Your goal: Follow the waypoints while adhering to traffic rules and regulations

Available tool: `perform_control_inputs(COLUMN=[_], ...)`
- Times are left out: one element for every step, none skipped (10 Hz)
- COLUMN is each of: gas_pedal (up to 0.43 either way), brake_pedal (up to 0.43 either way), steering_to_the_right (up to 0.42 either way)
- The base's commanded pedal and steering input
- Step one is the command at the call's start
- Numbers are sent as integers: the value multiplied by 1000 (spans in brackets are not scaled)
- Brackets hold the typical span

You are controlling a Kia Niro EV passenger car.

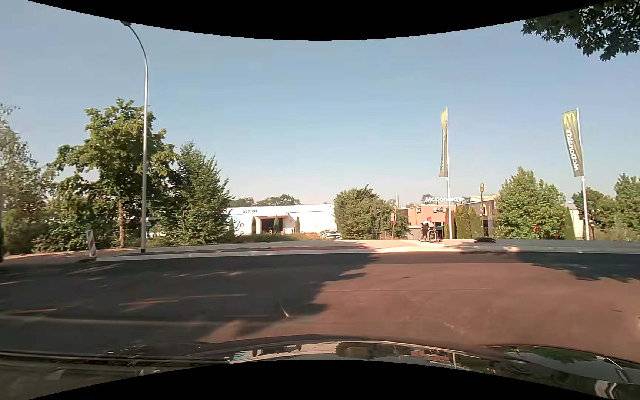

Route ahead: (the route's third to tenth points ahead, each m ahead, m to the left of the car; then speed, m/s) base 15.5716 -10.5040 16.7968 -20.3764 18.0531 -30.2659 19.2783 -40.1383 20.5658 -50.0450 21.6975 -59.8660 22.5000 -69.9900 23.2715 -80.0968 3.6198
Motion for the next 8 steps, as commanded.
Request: perform_control_inputs(gas_pedal=[47,47,67,67,67,79,79,87], brake_pedal=[0,0,0,0,0,0,0,0], steering_to_the_right=[322,332,351,371,384,401,411,416])
